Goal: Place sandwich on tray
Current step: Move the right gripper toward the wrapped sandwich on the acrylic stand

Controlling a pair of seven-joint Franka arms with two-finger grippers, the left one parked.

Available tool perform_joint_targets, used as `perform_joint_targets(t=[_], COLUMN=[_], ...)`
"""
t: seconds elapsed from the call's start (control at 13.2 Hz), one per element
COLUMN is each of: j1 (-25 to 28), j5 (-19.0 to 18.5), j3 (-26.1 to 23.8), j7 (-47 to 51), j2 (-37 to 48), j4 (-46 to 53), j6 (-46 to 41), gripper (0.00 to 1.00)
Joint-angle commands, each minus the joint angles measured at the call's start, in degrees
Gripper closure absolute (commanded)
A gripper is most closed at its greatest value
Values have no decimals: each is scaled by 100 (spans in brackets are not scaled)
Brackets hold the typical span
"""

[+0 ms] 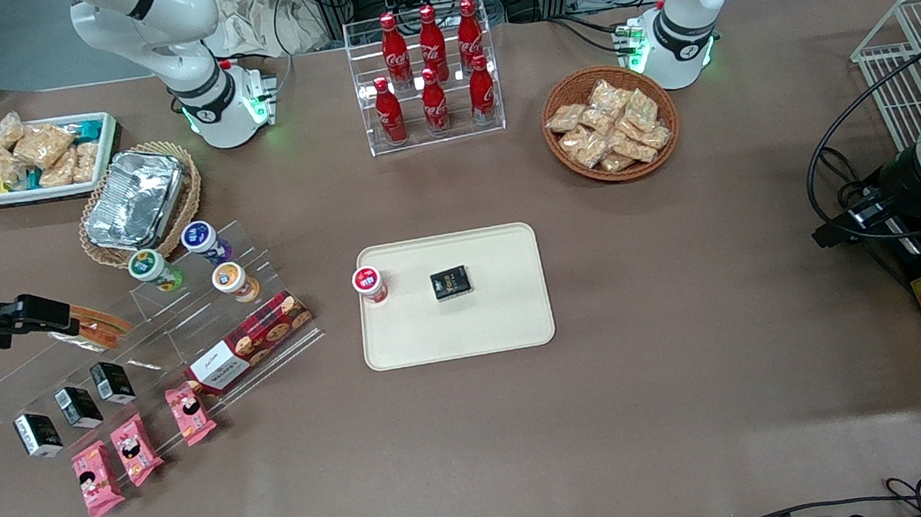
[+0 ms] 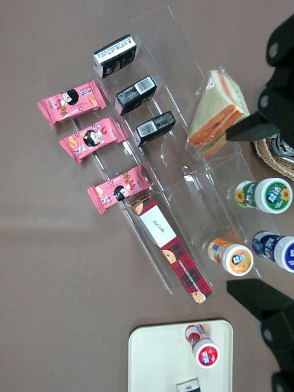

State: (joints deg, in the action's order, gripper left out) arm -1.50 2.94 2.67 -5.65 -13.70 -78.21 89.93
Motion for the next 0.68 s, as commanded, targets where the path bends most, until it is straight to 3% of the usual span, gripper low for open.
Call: perform_joint_targets(t=[0.0,0.61], j1=[-52,-43], j5=[154,75], j3=[-12,-20], j7=[-68,-59], j2=[-28,-10], j4=[34,25], j6=[42,33], gripper=[0,0])
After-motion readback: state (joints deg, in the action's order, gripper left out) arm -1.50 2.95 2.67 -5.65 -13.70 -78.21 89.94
